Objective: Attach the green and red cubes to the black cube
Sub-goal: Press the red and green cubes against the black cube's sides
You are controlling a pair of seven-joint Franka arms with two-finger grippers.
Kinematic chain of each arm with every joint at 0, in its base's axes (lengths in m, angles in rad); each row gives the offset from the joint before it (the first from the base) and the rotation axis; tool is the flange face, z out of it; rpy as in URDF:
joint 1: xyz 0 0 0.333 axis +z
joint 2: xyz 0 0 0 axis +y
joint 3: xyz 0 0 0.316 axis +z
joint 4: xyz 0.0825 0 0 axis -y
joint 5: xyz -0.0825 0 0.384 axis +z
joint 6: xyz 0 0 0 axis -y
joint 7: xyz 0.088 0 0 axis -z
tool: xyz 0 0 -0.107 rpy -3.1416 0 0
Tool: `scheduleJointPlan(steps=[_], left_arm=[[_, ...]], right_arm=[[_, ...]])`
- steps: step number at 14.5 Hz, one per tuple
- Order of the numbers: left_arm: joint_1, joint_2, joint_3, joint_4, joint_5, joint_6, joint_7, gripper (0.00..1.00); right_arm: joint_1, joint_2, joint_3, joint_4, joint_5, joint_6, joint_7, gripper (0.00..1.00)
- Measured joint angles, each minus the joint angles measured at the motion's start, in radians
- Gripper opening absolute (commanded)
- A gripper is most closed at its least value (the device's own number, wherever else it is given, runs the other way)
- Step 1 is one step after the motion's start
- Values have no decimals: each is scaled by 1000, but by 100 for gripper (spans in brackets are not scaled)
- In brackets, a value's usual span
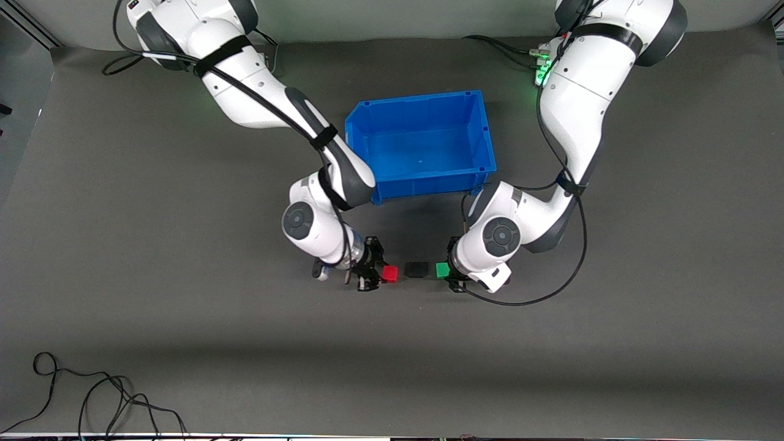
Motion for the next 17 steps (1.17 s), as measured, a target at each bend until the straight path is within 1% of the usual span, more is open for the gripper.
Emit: scheduleJointPlan(steps=[4, 11, 14, 17], left_arm=[[-5, 6, 1, 0, 0, 10, 0, 0], [-21, 18, 2, 0, -9, 48, -1, 0], [-21, 18, 2, 1, -12, 48, -1, 0], [-21, 18, 3, 1, -14, 48, -1, 0]], right_arm=[[18, 35, 0, 47, 0, 3, 32, 20], [38, 51, -1, 70, 0, 3, 36, 22], [39, 59, -1, 72, 0, 3, 34, 29], [39, 59, -1, 74, -1, 3, 23, 29]])
